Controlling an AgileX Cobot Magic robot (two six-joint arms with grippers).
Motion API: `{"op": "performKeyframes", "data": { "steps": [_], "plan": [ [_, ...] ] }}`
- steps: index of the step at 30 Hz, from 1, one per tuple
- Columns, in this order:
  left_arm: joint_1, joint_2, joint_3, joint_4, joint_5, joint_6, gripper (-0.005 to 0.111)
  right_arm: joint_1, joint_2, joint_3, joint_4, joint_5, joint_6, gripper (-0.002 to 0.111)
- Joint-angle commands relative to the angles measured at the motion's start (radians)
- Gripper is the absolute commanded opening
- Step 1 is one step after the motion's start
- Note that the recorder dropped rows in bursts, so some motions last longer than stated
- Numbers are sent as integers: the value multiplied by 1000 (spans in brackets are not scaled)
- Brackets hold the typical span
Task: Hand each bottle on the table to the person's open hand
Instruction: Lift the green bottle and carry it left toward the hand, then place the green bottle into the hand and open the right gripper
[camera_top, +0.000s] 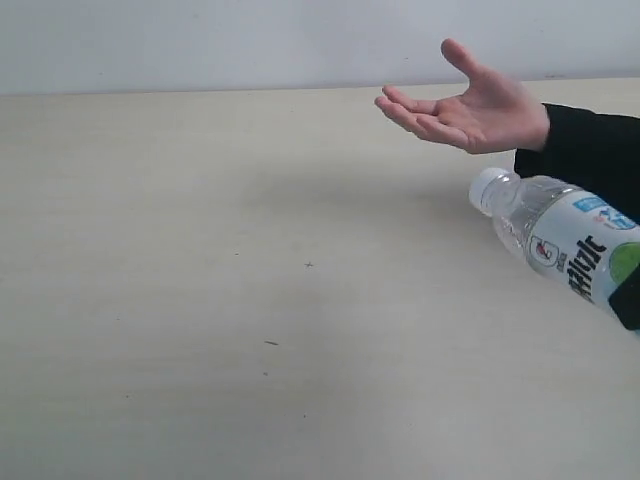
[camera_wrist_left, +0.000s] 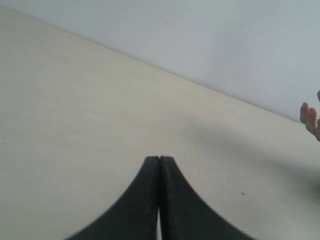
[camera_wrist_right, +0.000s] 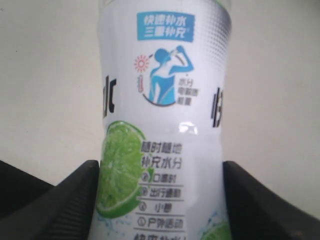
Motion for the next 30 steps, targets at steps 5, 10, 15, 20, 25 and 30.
{"op": "performKeyframes", "data": {
  "steps": [5,10,15,20,25,30],
  "plan": [
    [5,1,3,-1,-1,-2,0,3,90,-117,-87,-215,68,0],
    [5,1,3,-1,-1,-2,0,3,176,-294,-88,-226,68,0],
    [5,1,3,-1,-1,-2,0,3,314,-466,-104,-173,66,0],
    [5,1,3,-1,-1,-2,0,3,448,-573,-104,-177,65,0],
    [5,1,3,-1,-1,-2,0,3,643,-573,-105,-246,62,0],
    [5,1,3,-1,-1,-2,0,3,829,-573,-77,-358,59,0]
  ]
}}
